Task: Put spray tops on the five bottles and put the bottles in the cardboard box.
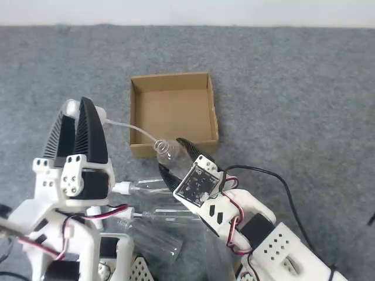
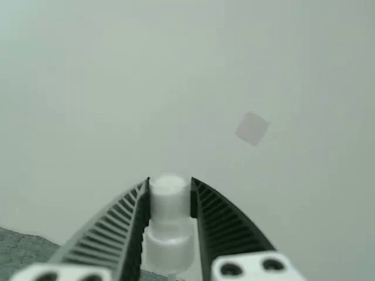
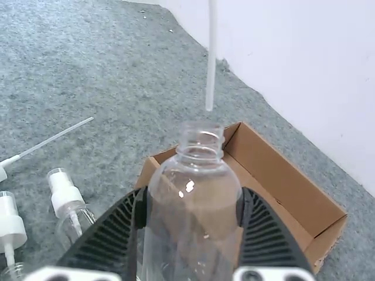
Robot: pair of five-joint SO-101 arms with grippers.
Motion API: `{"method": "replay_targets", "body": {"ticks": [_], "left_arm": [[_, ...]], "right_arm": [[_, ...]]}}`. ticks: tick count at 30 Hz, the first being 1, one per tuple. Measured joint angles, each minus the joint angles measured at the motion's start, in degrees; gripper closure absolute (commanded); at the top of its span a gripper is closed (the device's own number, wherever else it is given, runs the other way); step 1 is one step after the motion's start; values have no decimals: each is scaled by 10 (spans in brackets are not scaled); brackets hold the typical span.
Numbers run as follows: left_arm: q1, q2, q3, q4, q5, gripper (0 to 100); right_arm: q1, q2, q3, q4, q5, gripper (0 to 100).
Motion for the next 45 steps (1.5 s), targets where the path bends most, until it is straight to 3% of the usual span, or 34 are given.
{"method": "replay_targets", "body": {"ticks": [15,25,35,38,45], "left_arm": [[2,0,9,2,0,989],[71,0,33,3,-18,989],[76,0,47,3,-20,989],[78,0,58,3,-20,989],[156,0,72,3,-62,989]], "right_arm": [[0,0,0,0,0,916],[0,0,0,0,0,916],[6,0,0,0,-3,916],[13,0,0,0,-44,916],[14,0,0,0,-69,915]]}}
